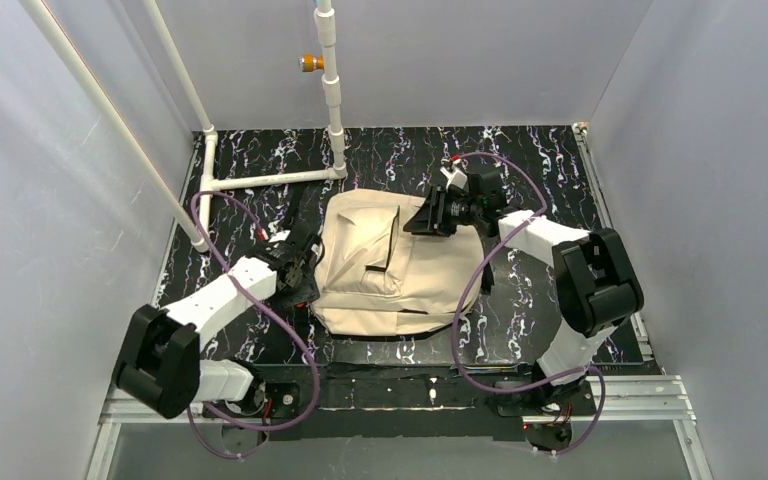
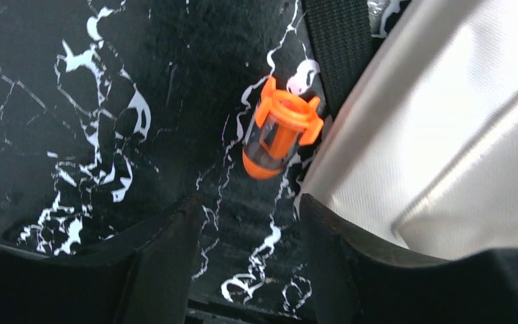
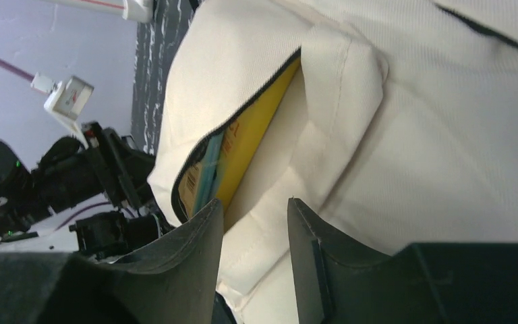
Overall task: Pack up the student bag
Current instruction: Pick up the personal item from the center of the board.
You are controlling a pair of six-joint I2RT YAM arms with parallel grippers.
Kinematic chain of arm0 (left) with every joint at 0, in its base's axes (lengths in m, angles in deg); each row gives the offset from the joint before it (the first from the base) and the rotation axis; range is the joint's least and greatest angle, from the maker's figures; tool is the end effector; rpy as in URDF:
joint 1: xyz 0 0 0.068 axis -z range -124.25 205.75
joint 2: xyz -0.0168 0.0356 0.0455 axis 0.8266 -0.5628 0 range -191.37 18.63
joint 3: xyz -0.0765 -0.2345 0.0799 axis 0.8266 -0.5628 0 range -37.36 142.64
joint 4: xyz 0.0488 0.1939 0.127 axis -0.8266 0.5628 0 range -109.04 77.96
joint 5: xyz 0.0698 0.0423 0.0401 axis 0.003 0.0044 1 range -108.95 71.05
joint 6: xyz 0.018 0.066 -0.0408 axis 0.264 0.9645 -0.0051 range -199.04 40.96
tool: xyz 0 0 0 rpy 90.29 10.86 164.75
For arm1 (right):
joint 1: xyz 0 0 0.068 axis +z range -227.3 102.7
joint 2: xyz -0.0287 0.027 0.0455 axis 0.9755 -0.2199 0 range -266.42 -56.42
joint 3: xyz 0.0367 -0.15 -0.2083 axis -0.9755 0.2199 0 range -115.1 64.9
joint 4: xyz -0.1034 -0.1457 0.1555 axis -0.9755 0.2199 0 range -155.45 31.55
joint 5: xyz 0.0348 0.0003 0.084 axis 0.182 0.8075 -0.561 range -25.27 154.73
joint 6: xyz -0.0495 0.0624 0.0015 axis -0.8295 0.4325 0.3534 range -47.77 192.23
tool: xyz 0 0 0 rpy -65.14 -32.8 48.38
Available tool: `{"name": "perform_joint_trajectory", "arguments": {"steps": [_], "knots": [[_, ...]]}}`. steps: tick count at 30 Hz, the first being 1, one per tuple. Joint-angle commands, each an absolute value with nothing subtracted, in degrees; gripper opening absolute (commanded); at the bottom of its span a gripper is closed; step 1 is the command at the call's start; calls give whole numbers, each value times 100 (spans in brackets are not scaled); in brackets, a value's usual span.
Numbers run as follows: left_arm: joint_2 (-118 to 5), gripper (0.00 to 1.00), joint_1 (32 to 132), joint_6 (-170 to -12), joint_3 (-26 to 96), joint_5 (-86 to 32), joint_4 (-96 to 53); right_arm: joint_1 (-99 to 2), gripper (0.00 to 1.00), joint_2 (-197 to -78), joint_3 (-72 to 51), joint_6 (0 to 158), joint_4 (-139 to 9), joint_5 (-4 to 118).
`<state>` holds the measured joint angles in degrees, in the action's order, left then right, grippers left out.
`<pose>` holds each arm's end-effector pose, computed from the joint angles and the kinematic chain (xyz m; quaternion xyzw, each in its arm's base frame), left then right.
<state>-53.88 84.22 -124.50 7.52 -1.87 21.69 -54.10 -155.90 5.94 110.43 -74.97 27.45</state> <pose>0.2012 -0.0861 0.1740 -0.1711 0.9566 0.0049 0.2360 0.3297 0.1866 0.1975 -0.0484 0.8382 0.4774 0.2593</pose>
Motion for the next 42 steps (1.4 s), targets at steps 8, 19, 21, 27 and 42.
{"name": "perform_joint_trajectory", "arguments": {"steps": [8,19,21,27,42], "knots": [[-6092,46,8374,-11927,623,424,1083,-5419,49,-15078,961,10297,-6841,2776],[-6436,28,8369,-11731,736,515,1020,-5421,48,-14933,906,10107,-6619,2856],[-6243,22,8370,-11757,810,555,1264,-5419,48,-14858,843,9988,-6416,2941],[-5000,19,8365,-11911,1228,-116,1876,-5406,49,-14546,607,9460,-5576,3626],[-4974,21,8500,-11359,2239,-4743,-1439,-5149,79,-13720,402,11264,-6596,2736]]}}
